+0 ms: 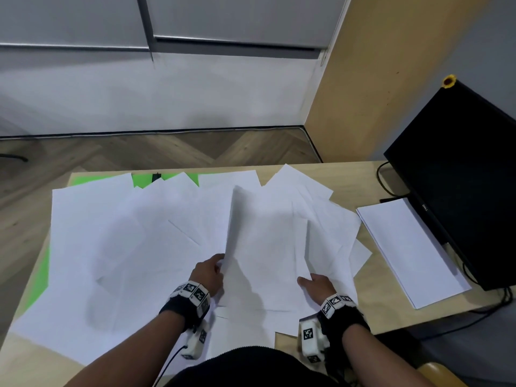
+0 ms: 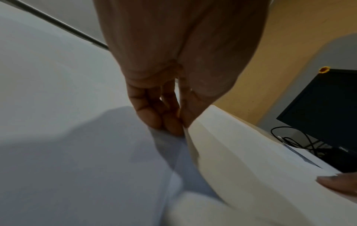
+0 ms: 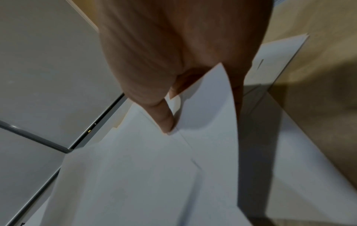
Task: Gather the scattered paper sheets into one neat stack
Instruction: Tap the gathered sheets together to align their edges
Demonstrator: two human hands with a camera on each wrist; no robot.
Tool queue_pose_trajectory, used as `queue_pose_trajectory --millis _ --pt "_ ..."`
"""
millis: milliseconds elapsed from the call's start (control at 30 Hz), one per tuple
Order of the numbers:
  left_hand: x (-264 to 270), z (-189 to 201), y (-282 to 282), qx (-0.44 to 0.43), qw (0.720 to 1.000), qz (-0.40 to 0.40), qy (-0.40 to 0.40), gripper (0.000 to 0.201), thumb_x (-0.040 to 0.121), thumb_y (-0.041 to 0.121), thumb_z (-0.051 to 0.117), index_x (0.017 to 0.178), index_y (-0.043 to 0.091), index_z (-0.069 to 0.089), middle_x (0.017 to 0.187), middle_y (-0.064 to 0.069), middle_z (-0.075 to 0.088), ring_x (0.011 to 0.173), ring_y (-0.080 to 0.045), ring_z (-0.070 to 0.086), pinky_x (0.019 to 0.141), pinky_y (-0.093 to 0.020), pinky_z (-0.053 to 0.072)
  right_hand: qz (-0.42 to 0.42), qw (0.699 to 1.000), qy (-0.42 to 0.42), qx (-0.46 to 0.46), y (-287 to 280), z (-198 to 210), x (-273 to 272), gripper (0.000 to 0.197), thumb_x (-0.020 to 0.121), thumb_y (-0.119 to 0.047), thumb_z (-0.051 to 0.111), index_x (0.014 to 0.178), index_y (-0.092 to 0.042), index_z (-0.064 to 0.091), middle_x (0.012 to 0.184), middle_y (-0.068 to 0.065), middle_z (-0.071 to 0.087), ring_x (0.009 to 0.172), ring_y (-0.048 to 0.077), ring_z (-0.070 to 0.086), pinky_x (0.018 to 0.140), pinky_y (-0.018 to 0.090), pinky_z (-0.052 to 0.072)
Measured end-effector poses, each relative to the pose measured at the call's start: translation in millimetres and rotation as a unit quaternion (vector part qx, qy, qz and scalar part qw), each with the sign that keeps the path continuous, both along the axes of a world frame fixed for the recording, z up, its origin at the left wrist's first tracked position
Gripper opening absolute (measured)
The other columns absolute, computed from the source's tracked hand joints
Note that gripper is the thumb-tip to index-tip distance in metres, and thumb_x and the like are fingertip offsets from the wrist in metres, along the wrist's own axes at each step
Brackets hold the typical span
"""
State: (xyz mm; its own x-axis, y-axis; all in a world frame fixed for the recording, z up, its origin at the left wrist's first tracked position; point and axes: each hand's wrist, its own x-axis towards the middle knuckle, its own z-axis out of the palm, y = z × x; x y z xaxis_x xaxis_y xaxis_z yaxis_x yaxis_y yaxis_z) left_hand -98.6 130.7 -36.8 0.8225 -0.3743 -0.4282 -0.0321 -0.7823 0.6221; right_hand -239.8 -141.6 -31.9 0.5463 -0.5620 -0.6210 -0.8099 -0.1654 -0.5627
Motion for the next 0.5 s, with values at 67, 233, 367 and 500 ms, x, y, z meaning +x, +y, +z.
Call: queue_pose_trajectory --millis 67,233,367,500 --pt "-4 -1 -2 0.005 0.999 -0.036 0.004 0.053 0.085 0.007 0.053 0.132 0.031 0.057 0.103 -0.005 0.072 0.092 -0.021 0.064 0.081 -0.021 0.047 0.0 1.0 -0.007 -0.005 3 1 -1 0.024 0.093 -0.025 0.058 0.073 -0.013 0.062 0.083 0.006 0.062 0.089 0.022 0.057 0.075 0.025 0.036" --pt "-14 1 -7 0.048 0.993 -0.109 -0.027 0.049 0.081 0.036 0.058 0.13 0.031 0.06 0.114 -0.001 0.065 0.111 -0.022 0.058 0.091 -0.024 0.045 -0.029 0.998 -0.048 0.006 12 0 -3 0.024 0.089 -0.018 0.068 0.111 -0.011 0.065 0.103 0.001 0.064 0.096 0.014 0.057 0.084 0.019 0.037" --pt "-5 8 10 0.129 0.979 -0.112 -0.114 0.068 0.075 0.058 0.059 0.137 0.032 0.048 0.143 0.0 0.041 0.131 -0.027 0.035 0.101 -0.04 0.043 -0.055 0.997 -0.045 -0.012 14 0 -7 0.022 0.081 -0.007 0.068 0.102 -0.009 0.065 0.094 0.002 0.066 0.088 0.019 0.061 0.078 0.022 0.041" --pt "6 15 31 0.209 0.957 -0.175 -0.096 0.096 0.062 0.059 0.076 0.143 0.028 0.034 0.144 0.001 0.033 0.131 -0.026 0.031 0.096 -0.043 0.046 -0.136 0.987 -0.082 0.022 17 -7 -11 0.02 0.06 -0.012 0.072 0.079 -0.007 0.07 0.078 0.005 0.073 0.083 0.029 0.07 0.073 0.029 0.055"
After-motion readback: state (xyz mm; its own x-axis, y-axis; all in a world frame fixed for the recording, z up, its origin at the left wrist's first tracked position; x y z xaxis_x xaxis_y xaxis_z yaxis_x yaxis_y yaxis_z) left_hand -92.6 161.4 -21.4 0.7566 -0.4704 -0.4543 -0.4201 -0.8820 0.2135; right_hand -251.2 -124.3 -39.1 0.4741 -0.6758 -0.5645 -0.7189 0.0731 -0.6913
